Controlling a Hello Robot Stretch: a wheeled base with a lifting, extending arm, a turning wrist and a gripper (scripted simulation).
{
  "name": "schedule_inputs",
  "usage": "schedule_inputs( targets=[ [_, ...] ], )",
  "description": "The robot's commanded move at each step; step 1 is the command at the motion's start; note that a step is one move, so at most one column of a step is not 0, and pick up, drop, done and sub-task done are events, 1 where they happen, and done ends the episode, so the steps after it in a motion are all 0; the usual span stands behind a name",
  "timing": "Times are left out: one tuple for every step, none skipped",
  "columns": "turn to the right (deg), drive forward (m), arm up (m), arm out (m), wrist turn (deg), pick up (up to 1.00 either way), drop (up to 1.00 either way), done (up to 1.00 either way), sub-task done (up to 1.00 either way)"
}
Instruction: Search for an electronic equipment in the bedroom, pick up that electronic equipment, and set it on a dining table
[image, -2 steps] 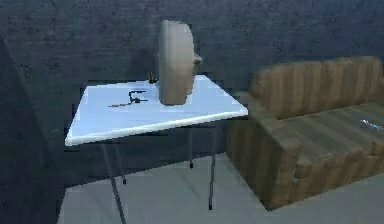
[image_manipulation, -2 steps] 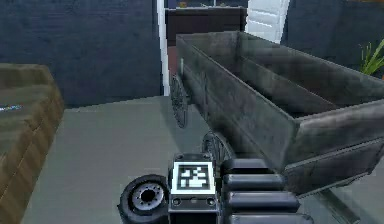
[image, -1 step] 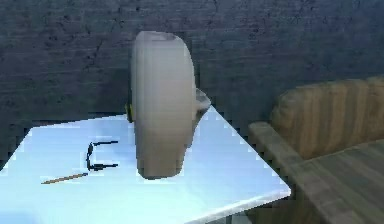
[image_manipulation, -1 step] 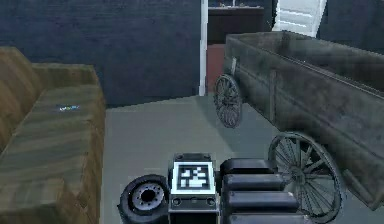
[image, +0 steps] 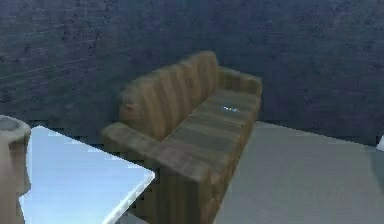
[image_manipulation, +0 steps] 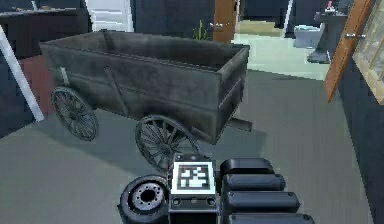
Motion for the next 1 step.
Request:
schedule_inputs(
  targets=[
    [45.0,0.00,0.00,0.00,0.0,0.00,0.00,0.00,0.00]
  ],
)
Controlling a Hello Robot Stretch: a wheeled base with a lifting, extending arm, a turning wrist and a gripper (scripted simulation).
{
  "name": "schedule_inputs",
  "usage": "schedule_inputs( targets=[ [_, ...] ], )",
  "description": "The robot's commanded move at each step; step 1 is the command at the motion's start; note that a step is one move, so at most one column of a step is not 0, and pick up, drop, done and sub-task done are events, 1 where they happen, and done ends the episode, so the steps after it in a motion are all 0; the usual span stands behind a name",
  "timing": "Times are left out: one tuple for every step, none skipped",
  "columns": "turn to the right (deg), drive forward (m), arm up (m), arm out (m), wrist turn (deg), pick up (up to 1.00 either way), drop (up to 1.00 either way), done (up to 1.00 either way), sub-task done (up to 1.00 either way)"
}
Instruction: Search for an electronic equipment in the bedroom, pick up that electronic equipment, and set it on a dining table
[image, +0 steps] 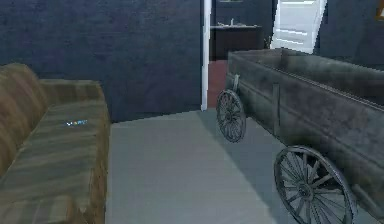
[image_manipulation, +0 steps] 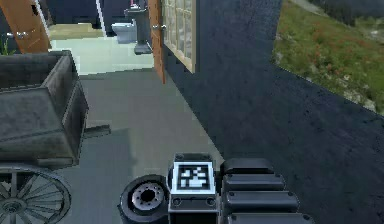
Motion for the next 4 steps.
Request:
schedule_inputs(
  targets=[
    [45.0,0.00,0.00,0.00,0.0,0.00,0.00,0.00,0.00],
    [18.0,0.00,0.00,0.00,0.0,0.00,0.00,0.00,0.00],
    [-45.0,0.00,0.00,0.00,0.0,0.00,0.00,0.00,0.00],
    [-45.0,0.00,0.00,0.00,0.0,0.00,0.00,0.00,0.00]
  ],
)
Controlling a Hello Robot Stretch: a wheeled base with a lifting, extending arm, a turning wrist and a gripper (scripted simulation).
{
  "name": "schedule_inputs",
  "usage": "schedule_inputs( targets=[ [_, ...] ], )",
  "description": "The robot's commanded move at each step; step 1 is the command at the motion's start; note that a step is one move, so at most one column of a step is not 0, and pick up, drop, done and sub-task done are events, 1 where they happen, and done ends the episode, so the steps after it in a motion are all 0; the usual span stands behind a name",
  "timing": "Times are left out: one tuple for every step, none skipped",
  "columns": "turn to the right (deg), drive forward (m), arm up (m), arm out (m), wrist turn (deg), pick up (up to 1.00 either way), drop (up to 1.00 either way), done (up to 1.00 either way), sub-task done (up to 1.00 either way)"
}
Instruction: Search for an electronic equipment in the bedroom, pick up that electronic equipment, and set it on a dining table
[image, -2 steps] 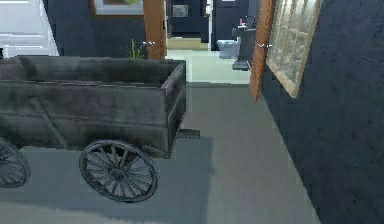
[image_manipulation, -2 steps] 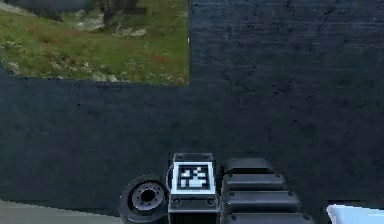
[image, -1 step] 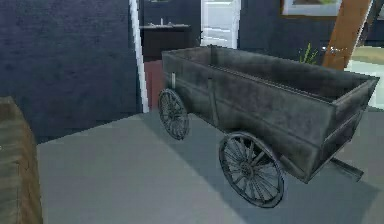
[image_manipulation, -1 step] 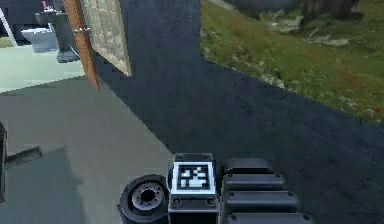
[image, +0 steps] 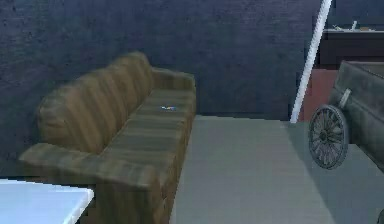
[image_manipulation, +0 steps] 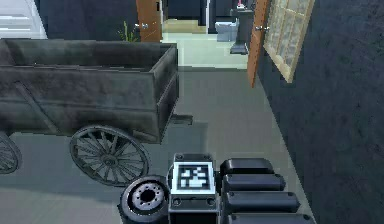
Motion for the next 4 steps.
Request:
schedule_inputs(
  targets=[
    [-45.0,0.00,0.00,0.00,0.0,0.00,0.00,0.00,0.00],
    [-33.0,0.00,0.00,0.00,0.0,0.00,0.00,0.00,0.00],
    [45.0,0.00,0.00,0.00,0.0,0.00,0.00,0.00,0.00],
    [45.0,0.00,0.00,0.00,0.0,0.00,0.00,0.00,0.00]
  ],
)
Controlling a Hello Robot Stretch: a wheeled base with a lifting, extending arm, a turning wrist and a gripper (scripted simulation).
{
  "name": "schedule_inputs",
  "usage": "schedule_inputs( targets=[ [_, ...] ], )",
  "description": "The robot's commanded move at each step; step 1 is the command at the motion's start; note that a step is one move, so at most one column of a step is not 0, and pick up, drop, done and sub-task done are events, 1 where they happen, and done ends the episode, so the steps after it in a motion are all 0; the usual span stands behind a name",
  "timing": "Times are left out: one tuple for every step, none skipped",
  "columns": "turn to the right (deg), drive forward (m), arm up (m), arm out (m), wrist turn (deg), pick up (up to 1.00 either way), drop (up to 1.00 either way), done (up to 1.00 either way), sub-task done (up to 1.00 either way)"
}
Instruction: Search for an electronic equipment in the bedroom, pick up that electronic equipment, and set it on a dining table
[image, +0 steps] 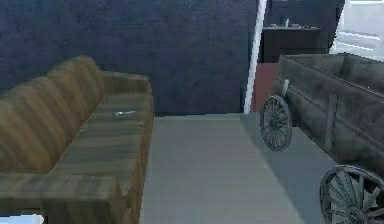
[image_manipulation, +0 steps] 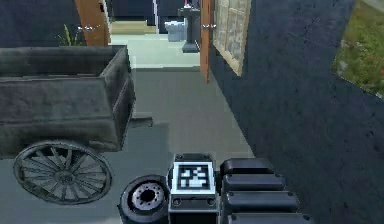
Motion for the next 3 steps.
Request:
schedule_inputs(
  targets=[
    [45.0,0.00,0.00,0.00,0.0,0.00,0.00,0.00,0.00],
    [39.0,0.00,0.00,0.00,0.0,0.00,0.00,0.00,0.00],
    [45.0,0.00,0.00,0.00,0.0,0.00,0.00,0.00,0.00]
  ],
)
